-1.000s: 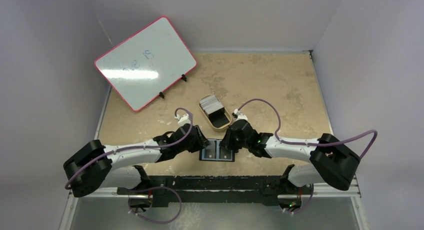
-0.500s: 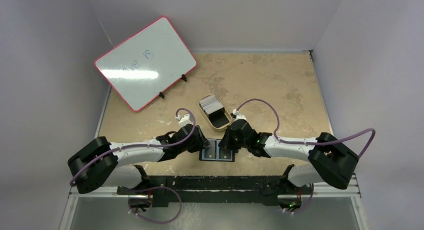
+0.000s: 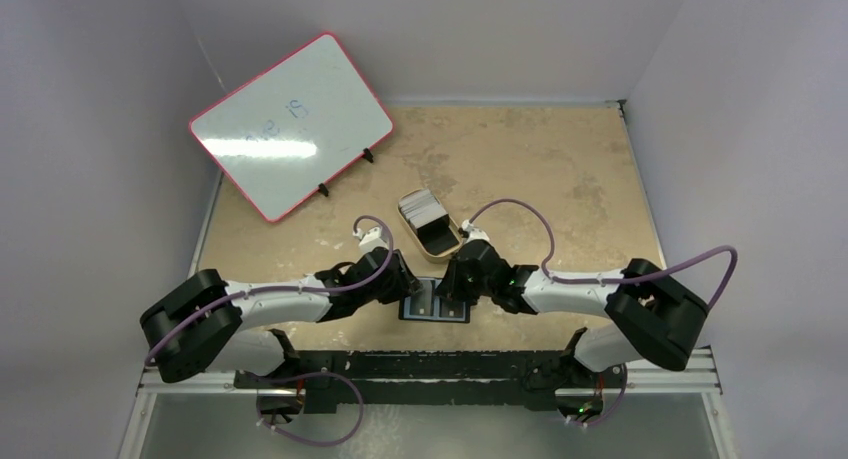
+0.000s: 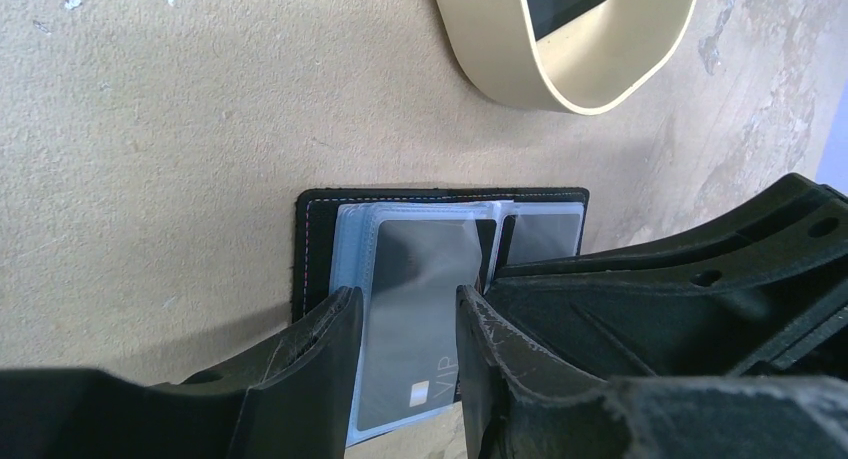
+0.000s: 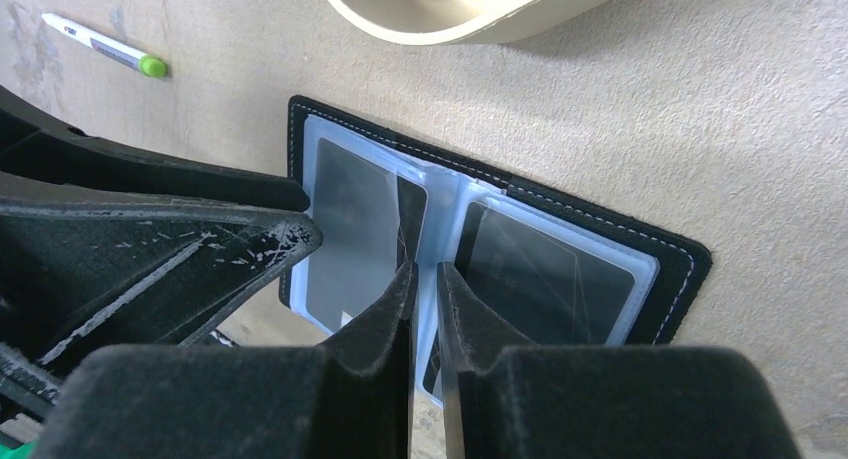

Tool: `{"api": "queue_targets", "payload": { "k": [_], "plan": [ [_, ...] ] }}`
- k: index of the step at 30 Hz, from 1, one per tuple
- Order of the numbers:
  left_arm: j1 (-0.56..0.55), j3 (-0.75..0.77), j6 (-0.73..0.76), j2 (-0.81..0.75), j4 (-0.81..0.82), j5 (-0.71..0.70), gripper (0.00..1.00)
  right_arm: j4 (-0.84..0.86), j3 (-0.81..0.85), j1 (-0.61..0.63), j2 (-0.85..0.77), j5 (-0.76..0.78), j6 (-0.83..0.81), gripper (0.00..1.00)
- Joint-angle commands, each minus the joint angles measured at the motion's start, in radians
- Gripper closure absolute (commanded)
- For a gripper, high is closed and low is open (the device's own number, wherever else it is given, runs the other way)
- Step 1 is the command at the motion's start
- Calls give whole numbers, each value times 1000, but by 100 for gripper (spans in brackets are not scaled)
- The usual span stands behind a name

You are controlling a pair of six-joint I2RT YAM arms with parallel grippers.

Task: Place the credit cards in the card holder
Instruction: Pick up the credit card from the storage box.

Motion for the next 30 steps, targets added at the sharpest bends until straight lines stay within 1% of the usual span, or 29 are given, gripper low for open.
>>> {"api": "queue_targets", "payload": {
  "k": [1, 5, 8, 13, 19, 23, 30],
  "plan": [
    [-4, 7, -2, 5, 34, 26, 61, 32, 19, 7, 25, -9, -1, 87],
    [-4, 14, -9, -8, -14, 15, 61, 40, 16, 8, 33, -8, 1, 87],
    [-4, 9, -6, -1, -15, 4, 61, 43, 16, 10, 38, -10, -1, 87],
    [-5, -1, -18, 14, 68, 71, 61, 48, 19, 11, 52, -11, 0, 88],
    [-9, -7, -31, -47, 121, 107, 61, 55, 9, 14, 62, -4, 10, 88],
    [-9, -30, -43, -74, 178, 125, 61, 59, 1, 13, 56, 0, 15, 88],
    [-8, -49, -59, -68, 251, 161, 61, 47, -7, 14, 12, 25, 25, 88]
  ]
}}
